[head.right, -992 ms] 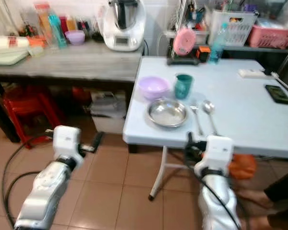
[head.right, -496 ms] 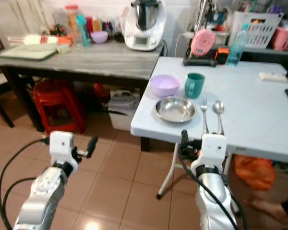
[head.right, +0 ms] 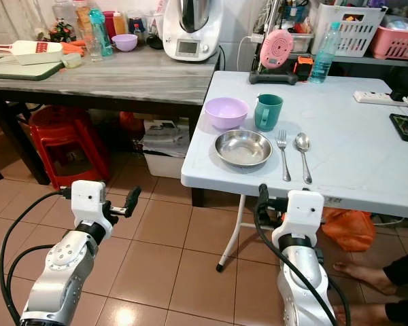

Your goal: Setting the table

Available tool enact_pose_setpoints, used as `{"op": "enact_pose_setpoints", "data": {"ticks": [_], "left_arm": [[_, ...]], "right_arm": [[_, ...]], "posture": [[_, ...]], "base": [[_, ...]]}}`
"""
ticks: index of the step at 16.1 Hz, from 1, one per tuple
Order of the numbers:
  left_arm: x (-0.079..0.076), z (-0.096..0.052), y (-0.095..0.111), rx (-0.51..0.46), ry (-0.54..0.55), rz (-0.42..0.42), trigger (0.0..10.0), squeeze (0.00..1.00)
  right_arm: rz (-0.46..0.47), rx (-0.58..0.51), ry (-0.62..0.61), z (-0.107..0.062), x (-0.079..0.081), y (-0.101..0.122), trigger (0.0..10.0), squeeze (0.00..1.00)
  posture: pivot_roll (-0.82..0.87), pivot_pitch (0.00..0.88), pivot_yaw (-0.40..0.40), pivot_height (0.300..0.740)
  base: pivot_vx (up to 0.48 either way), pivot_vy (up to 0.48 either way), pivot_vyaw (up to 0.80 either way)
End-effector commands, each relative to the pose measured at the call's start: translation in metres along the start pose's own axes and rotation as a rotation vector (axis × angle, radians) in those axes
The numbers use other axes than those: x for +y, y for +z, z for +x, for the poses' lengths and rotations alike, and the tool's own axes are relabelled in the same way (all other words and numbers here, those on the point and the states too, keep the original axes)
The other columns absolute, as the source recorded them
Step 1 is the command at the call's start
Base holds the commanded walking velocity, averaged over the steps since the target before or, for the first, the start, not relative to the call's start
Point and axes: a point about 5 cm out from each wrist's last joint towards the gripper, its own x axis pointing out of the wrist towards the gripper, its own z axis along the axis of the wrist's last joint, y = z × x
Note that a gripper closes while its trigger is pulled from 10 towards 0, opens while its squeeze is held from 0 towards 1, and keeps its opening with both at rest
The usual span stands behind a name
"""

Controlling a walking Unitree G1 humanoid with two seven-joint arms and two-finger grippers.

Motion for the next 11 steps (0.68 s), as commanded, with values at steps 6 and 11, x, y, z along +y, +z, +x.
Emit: {"op": "enact_pose_setpoints", "data": {"ticks": [6, 11], "left_arm": [[0.0051, -0.001, 0.0145, -0.084, 0.009, -0.045, 0.0, 0.0], [0.0063, -0.0017, 0.0117, -0.069, 0.009, -0.007, 10.0, 0.0]], "right_arm": [[0.026, -0.055, 0.018, -0.0032, 0.0001, 0.007, 0.0, 0.0], [0.032, -0.032, 0.017, -0.0008, 0.0011, 0.0036, 10.0, 0.0]], "posture": [[-0.05, 0.0, 0.008, 0.74], [-0.03, 0.0, 0.003, 0.74]], "base": [[0.0, 0.0, 0.0], [0.0, 0.0, 0.0]]}}
